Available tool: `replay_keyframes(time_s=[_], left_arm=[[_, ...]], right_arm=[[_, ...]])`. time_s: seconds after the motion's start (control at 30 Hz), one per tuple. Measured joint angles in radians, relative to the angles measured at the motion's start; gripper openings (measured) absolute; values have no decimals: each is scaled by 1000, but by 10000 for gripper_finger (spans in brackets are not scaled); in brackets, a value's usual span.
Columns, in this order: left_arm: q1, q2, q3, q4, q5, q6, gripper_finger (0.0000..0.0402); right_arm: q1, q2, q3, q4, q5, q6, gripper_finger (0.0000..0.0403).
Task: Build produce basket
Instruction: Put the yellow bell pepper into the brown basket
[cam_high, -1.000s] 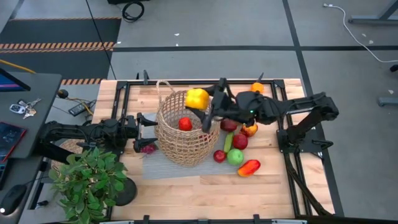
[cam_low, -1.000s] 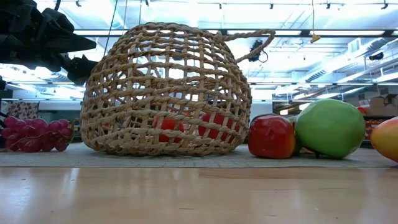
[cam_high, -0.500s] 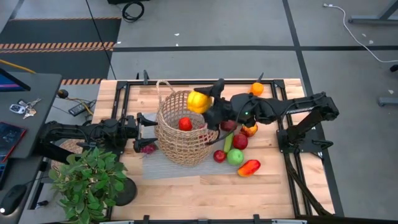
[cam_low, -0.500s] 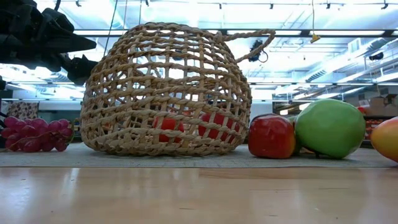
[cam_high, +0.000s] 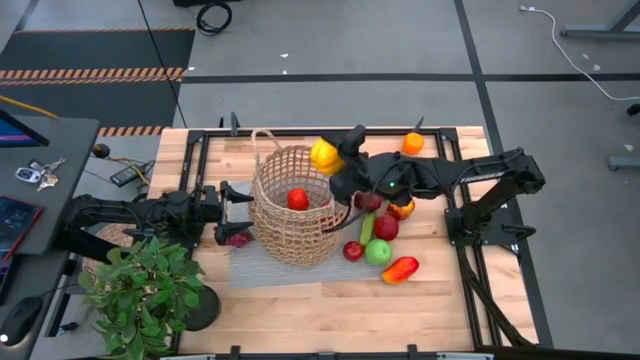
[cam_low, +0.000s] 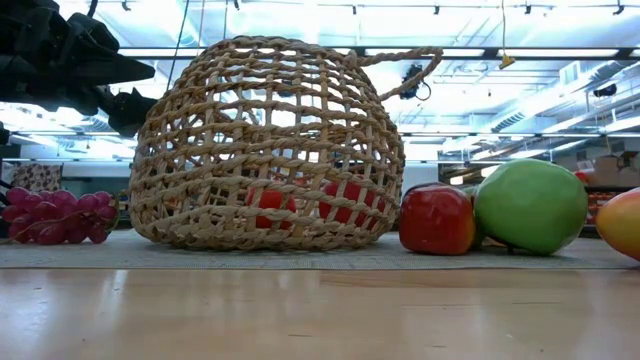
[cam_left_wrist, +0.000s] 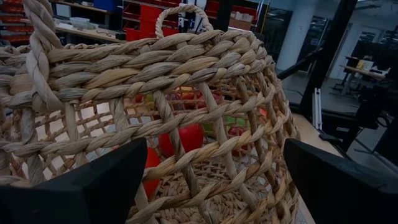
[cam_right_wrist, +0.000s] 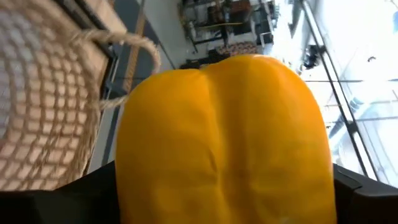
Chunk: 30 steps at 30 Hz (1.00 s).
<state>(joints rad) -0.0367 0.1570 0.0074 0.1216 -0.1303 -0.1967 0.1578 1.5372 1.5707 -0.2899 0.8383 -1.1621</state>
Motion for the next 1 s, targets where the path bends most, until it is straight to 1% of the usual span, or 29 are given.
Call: replay_keyframes(time_s=[0.07,0.13,0.4,0.5,0.57,0.67,0.73,0.9,1.0], left_arm=[[0,0,0,0,0,0,386],[0,0,0,0,0,0,386],[0,0,0,0,0,0,386],[0,0,0,0,0,0,386],[0,0,0,0,0,0,386],[0,0,0,0,0,0,386],[0,0,0,0,0,0,386],[0,0,0,0,0,1,386],[0,0,0,0,0,0,386]], right_arm=[[6,0,0,-37,-33,0,321],[12,0,0,-66,-110,18,321],[1,0,0,-63,-575,202,321],[-19,0,0,-15,-739,384,321],[-31,0,0,45,-806,581,321],[-43,0,0,101,-825,969,321],[-50,0,0,103,-816,1113,321],[-67,-4,0,57,-835,1267,321],[-80,-7,0,56,-834,1313,323]])
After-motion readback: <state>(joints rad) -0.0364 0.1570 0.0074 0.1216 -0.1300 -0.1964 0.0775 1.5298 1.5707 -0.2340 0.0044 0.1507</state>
